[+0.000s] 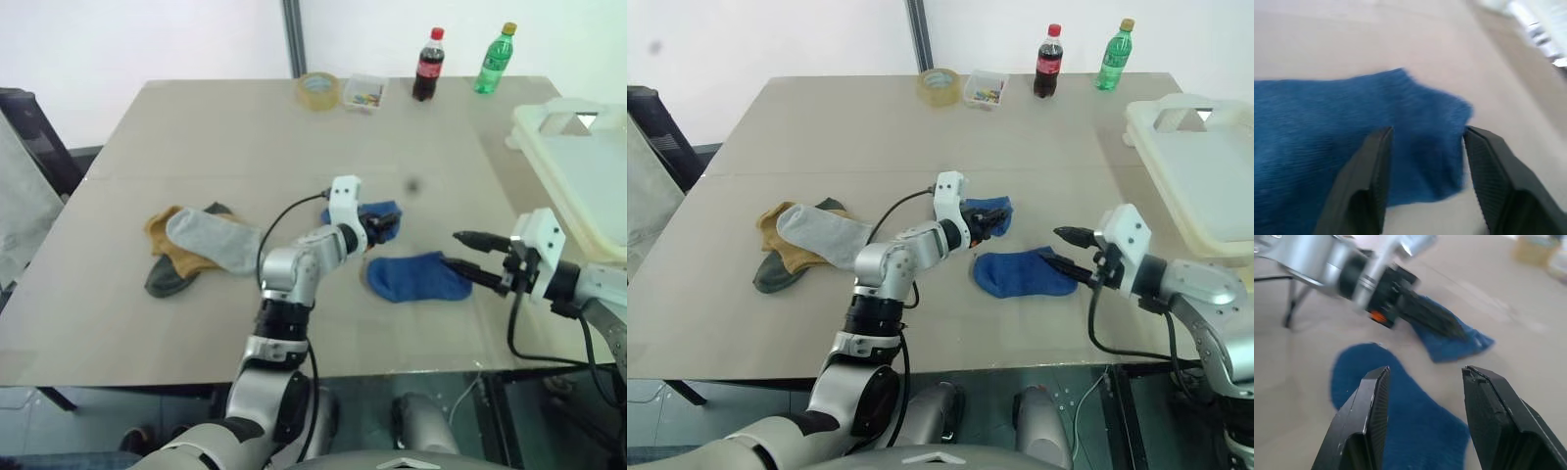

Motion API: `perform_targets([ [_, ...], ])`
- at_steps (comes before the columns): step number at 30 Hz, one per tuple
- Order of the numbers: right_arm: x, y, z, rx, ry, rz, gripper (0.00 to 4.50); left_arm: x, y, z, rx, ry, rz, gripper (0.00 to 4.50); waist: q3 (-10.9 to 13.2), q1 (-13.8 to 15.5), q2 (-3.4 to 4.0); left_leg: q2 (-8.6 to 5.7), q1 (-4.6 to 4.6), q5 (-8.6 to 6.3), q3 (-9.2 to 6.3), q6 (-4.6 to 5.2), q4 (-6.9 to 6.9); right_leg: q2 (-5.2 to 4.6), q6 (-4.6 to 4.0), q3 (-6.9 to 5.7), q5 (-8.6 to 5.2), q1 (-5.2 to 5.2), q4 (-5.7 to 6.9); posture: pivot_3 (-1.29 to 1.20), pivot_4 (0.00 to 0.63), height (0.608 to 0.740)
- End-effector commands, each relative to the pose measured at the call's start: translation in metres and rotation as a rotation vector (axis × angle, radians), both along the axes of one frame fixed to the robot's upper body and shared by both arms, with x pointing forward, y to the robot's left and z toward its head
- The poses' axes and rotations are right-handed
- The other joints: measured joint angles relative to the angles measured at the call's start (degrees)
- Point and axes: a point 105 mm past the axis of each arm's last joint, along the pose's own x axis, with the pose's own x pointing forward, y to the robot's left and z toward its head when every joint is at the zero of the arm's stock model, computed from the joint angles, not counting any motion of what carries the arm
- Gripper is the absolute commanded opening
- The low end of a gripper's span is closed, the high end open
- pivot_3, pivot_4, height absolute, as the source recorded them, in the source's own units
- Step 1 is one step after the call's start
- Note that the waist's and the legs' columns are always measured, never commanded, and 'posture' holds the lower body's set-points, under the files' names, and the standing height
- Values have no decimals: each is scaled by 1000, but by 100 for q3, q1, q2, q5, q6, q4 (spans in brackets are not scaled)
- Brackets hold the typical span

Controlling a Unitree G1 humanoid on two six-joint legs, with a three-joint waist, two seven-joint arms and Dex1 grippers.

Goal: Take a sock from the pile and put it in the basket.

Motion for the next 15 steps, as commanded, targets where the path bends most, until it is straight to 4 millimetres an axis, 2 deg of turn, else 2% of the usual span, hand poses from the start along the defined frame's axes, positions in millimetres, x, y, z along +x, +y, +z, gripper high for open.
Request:
perform_targets([
  [1,20,7,-1,40,110,-95,2398,-13,14,45,-164,-124,-99,2503,0,-22,1,4,2,0,0,-1,-1,3,0,0,0,-1,1,0,150,740],
  [3,32,12,-6,74,192,-141,2398,-19,23,55,-200,-147,-152,2503,-1,-47,2,10,5,1,1,-2,-1,11,-2,3,0,-3,9,0,150,740],
  [6,48,25,-15,121,290,-176,2398,-29,37,56,-191,-151,-231,2503,-2,-54,4,10,7,1,0,-2,-1,12,-3,3,0,-4,14,0,150,740],
  [11,73,36,-28,198,409,-278,2398,-4,76,41,-40,-161,-69,2503,-2,-37,5,0,1,1,1,-1,-1,4,-4,7,0,-11,13,0,150,740],
  [15,81,46,-35,272,523,-315,2398,12,107,33,33,-174,15,2503,-2,-34,5,-1,-1,1,5,-2,-3,4,-5,13,0,-22,22,0,150,740],
])
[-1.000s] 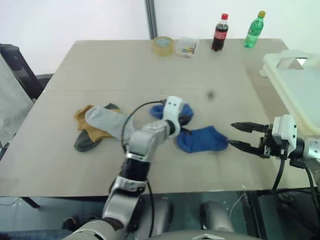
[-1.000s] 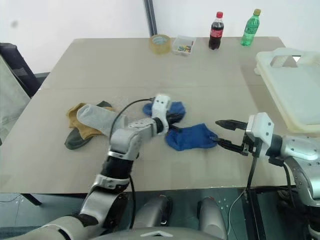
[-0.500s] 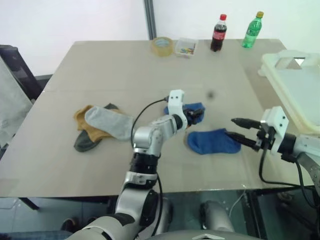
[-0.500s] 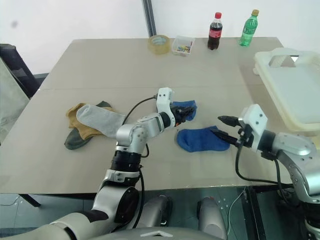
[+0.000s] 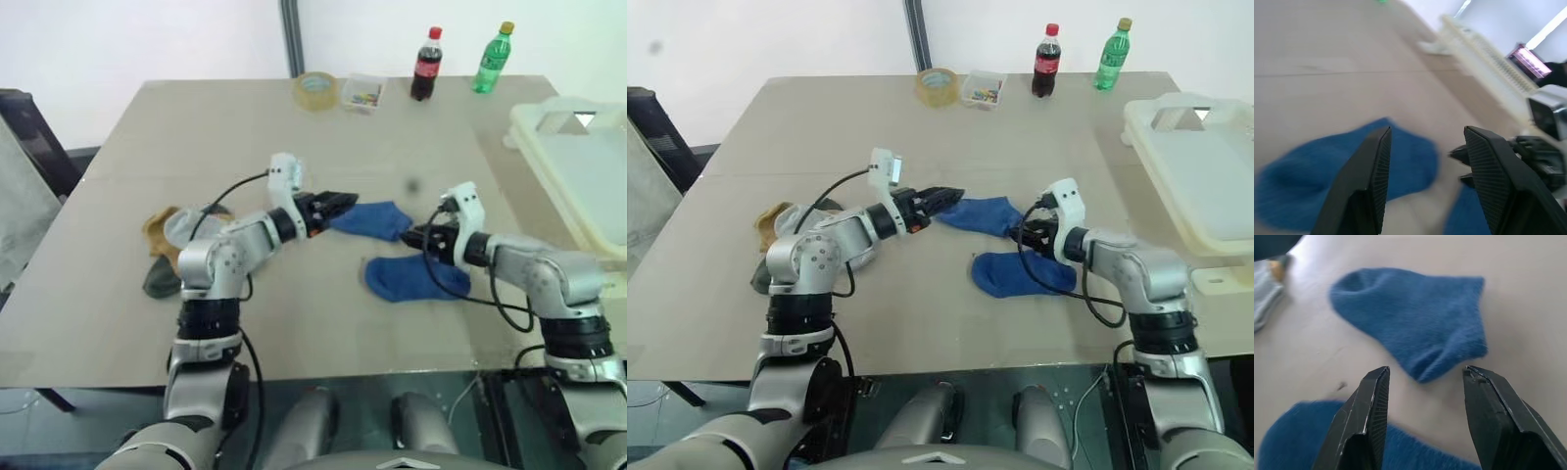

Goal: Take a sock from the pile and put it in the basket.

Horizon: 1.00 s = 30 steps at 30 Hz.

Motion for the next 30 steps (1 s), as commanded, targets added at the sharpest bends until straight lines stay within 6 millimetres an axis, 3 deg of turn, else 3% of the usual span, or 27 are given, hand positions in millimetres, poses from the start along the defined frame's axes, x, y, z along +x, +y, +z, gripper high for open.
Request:
perform_targets([
  [1,6,2,8,81,43,-46,2398,12,19,9,19,-62,49,2503,0,-2,0,0,-4,0,0,0,0,0,0,0,0,-4,2,0,150,740],
  [6,11,5,8,151,100,-106,2398,22,44,2,46,-46,110,2503,-1,-40,0,-2,-26,0,3,0,3,-3,0,5,0,-36,14,0,150,740],
  [10,16,12,8,166,114,-122,2398,21,46,-14,71,3,91,2503,-1,-137,1,-3,-41,1,6,-1,6,-5,0,9,0,-51,31,0,150,740],
  [13,13,16,4,110,96,-96,1603,19,41,-25,71,86,76,2553,-1,-169,1,-3,-46,1,9,-1,8,-5,0,12,0,-62,42,0,150,740],
  [16,13,16,2,102,93,-99,102,17,38,-34,76,145,77,2553,-1,-232,2,-2,-53,1,9,-1,12,-5,0,14,0,-71,48,0,150,740],
  [18,12,17,1,100,91,-100,14,20,40,-40,112,143,111,2553,-3,-249,3,-3,-60,2,7,-1,17,-5,0,12,0,-77,49,0,150,740],
  [21,11,18,1,88,88,-88,0,21,32,-46,120,153,107,1826,-4,-264,5,-3,-60,2,8,-1,18,-6,0,13,0,-77,51,0,150,740],
  [23,9,17,1,75,77,-82,0,21,24,-50,120,163,95,893,-5,-267,6,-3,-61,2,8,-2,18,-6,0,12,0,-78,51,0,150,740],
  [26,8,15,3,75,59,-84,0,22,25,-51,112,165,116,36,-7,-250,9,-6,-62,2,7,-2,18,-9,0,12,0,-77,50,0,150,740],
  [30,5,14,3,71,47,-77,0,20,28,-50,104,153,131,36,-7,-256,10,-6,-62,2,7,-2,19,-9,0,12,0,-78,52,0,150,740],
])
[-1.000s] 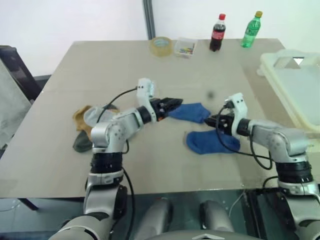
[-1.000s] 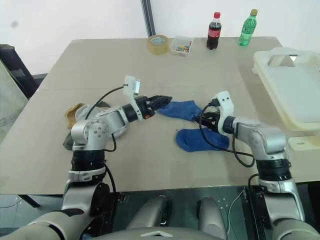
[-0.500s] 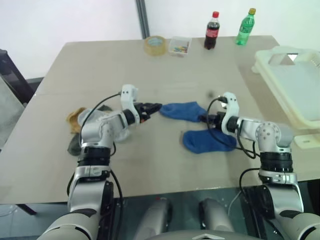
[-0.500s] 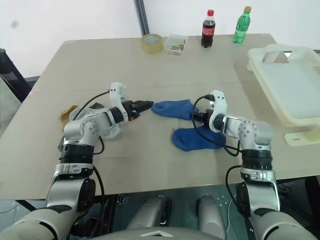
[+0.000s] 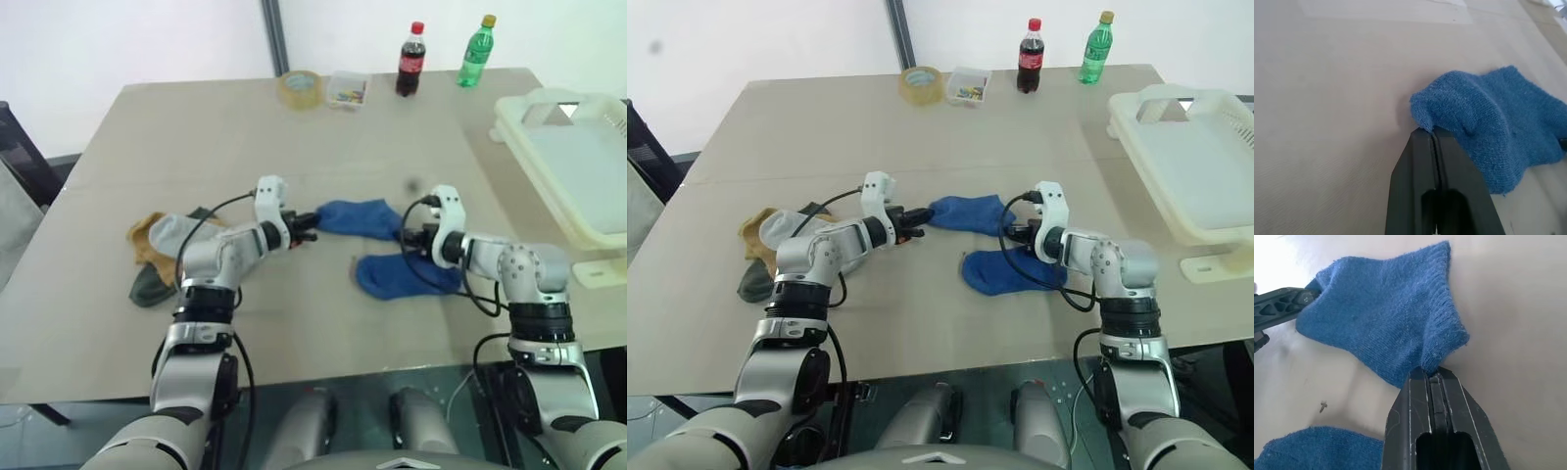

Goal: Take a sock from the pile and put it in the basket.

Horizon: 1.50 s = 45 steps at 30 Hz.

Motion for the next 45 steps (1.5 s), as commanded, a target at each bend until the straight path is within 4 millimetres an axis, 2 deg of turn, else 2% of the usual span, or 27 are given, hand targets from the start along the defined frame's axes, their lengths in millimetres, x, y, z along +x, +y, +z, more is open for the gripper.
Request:
perform_targets([
  [1,-3,1,11,2,-69,19,0,-3,4,-1,-2,-5,20,36,0,-4,0,0,0,0,0,0,0,0,0,0,0,0,0,0,150,740],
  [5,-4,1,16,-1,-111,20,0,-14,5,-3,-8,4,13,36,-1,-31,2,1,-1,0,3,0,-1,-1,0,5,0,-4,0,0,150,740],
  [8,-7,4,25,-13,-161,43,0,-22,1,6,-31,-21,-11,36,-1,-27,2,3,-1,0,4,0,-2,-2,0,8,0,-8,3,0,150,740],
  [11,-14,3,35,-23,-194,69,0,-36,-7,23,-84,-69,-82,36,-1,-22,2,2,-8,0,4,0,-1,-1,0,7,0,-12,2,0,150,740],
  [14,-27,-4,47,-61,-216,85,0,-62,-21,55,-224,-157,-209,36,-1,-9,2,2,-20,0,1,0,0,-6,0,5,0,-21,0,0,150,740],
  [16,-38,-10,56,-76,-231,96,0,-74,-22,76,-330,-200,-231,36,-1,3,2,2,-25,0,-2,0,0,-19,0,1,0,-22,-5,0,150,740],
  [18,-52,-14,62,-85,-233,108,0,-86,-21,84,-393,-212,-238,36,-1,13,2,2,-24,0,-2,0,0,-24,0,0,0,-21,-5,0,150,740],
  [24,-86,-26,65,-118,-221,112,0,-104,-21,73,-416,-149,-202,36,-3,34,5,5,-12,0,0,0,0,-16,0,0,0,-12,0,0,150,740],
  [27,-93,-37,63,-133,-215,85,0,-111,-25,55,-395,-87,-200,36,-3,95,5,1,-12,-1,3,1,0,-15,0,1,0,-11,-2,0,150,740],
  [30,-102,-52,55,-155,-177,55,0,-112,-35,33,-368,-20,-193,36,-3,160,5,0,-7,-1,6,1,0,-5,0,2,0,-5,-3,0,150,740],
  [33,-114,-59,50,-174,-146,70,0,-125,-53,31,-355,-18,-285,36,-3,204,5,0,-6,-1,5,1,0,-5,-1,0,-1,1,-6,0,150,740],
  [39,-115,-79,49,-244,-106,11,0,-136,-72,29,-379,-4,-351,36,-3,177,5,5,17,-2,13,4,-6,-8,-1,8,-1,22,-8,0,150,740],
  [45,-114,-87,46,-279,-79,-16,0,-136,-83,27,-420,25,-332,36,-2,193,3,4,31,-6,22,10,-9,-4,-1,14,-1,36,-11,0,150,740],
])
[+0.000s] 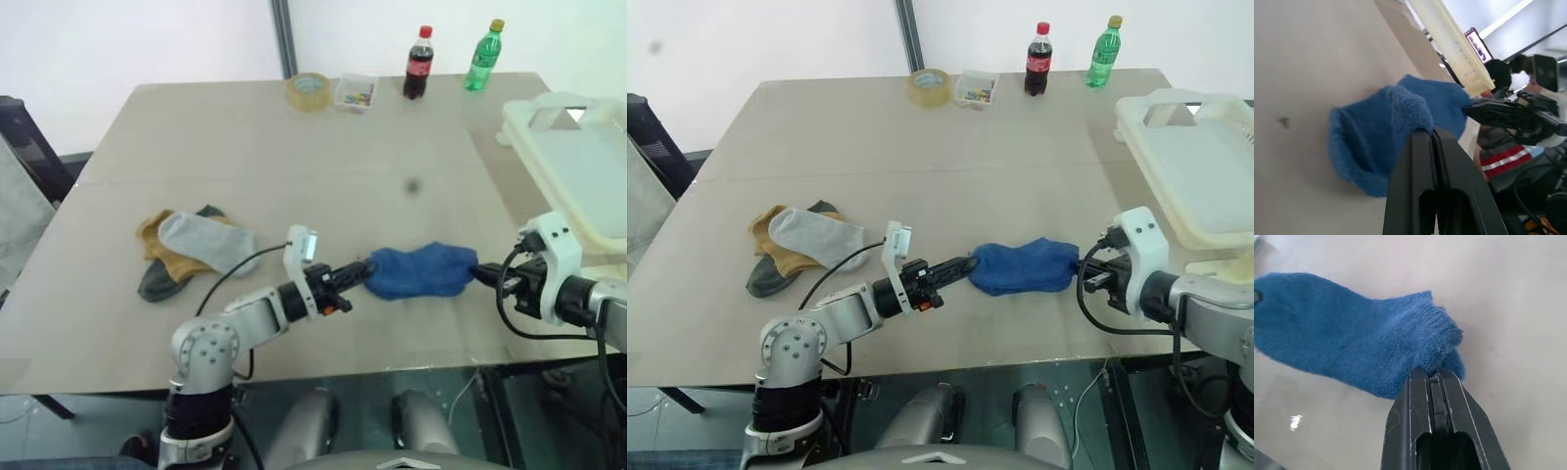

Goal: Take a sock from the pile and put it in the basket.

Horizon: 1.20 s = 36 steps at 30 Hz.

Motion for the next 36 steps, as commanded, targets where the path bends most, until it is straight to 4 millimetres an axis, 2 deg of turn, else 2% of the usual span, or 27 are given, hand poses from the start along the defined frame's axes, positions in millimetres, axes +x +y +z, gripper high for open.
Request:
perform_targets([
  [1,-1,-3,0,-3,3,-12,0,-4,-5,7,-25,-19,-4,36,1,4,-1,0,0,0,0,0,0,0,0,0,0,0,0,0,150,740],
  [13,5,-1,-10,-9,22,-54,0,7,4,0,-3,26,76,36,1,33,-1,1,4,1,5,-2,-1,5,0,6,0,0,0,0,150,740],
  [23,13,4,-20,-12,36,-75,0,6,-2,-13,-3,126,67,36,1,100,-1,2,5,2,7,-3,-2,8,0,8,0,0,-2,0,150,740],
  [28,9,9,-24,4,50,-63,0,10,3,-21,-13,188,100,36,1,99,-1,2,7,2,8,-3,-5,8,0,11,0,0,-2,0,150,740],
  [30,8,10,-25,7,54,-61,0,12,5,-22,15,172,111,36,1,99,-1,2,7,2,8,-3,-5,8,0,11,0,0,-2,0,150,740],
  [32,6,10,-25,8,55,-63,0,13,7,-30,114,137,109,36,1,100,-1,2,7,2,8,-3,-5,8,0,11,0,0,-2,0,150,740],
  [36,2,6,-25,-1,56,-65,0,12,5,-34,112,138,91,36,1,101,-1,2,12,1,16,-3,-8,9,0,20,0,0,-3,0,150,740],
])
